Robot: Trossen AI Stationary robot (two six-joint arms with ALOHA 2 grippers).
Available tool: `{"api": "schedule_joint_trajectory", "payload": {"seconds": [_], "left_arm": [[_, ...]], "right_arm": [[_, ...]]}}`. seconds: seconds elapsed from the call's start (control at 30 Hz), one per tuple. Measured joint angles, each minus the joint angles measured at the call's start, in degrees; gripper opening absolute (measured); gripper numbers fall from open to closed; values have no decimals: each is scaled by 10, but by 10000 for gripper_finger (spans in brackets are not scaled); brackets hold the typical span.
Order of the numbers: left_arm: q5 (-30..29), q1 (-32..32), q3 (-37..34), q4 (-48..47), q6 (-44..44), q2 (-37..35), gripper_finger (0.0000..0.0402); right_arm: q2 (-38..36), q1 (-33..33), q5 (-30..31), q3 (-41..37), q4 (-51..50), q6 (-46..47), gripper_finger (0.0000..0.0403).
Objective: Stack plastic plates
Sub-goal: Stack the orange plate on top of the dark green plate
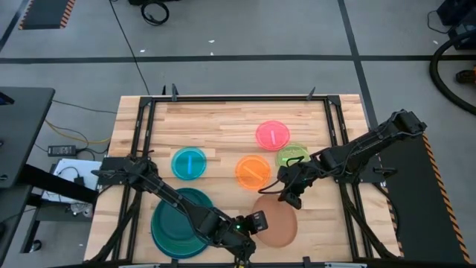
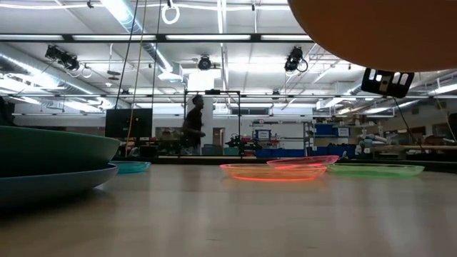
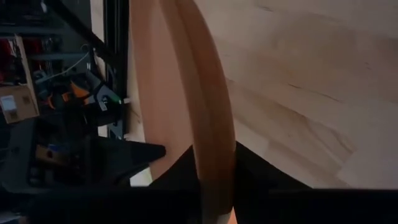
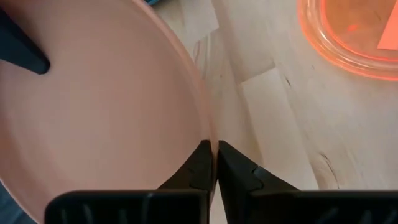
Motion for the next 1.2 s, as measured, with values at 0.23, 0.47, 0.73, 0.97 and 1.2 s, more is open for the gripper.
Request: {"api": "schedule_joint_trajectory", "payload": {"seconds": [0.23,0.47,0.73,0.97,1.2], "left_arm": [[-5,-1,0,2,-15,0,60],[-7,-7,0,1,-31,0,56],[-29,-45,0,-56,-162,0,57],[-98,-111,1,-190,-418,0,57],[-102,-168,1,-298,-645,0,57]], "right_arm": [[0,-1,7,0,20,-21,63],[-4,-19,-16,0,40,-26,116],[-73,-44,-34,0,40,-40,166],[-139,-17,121,0,-24,-99,175],[-129,14,223,0,-32,-116,172]]}}
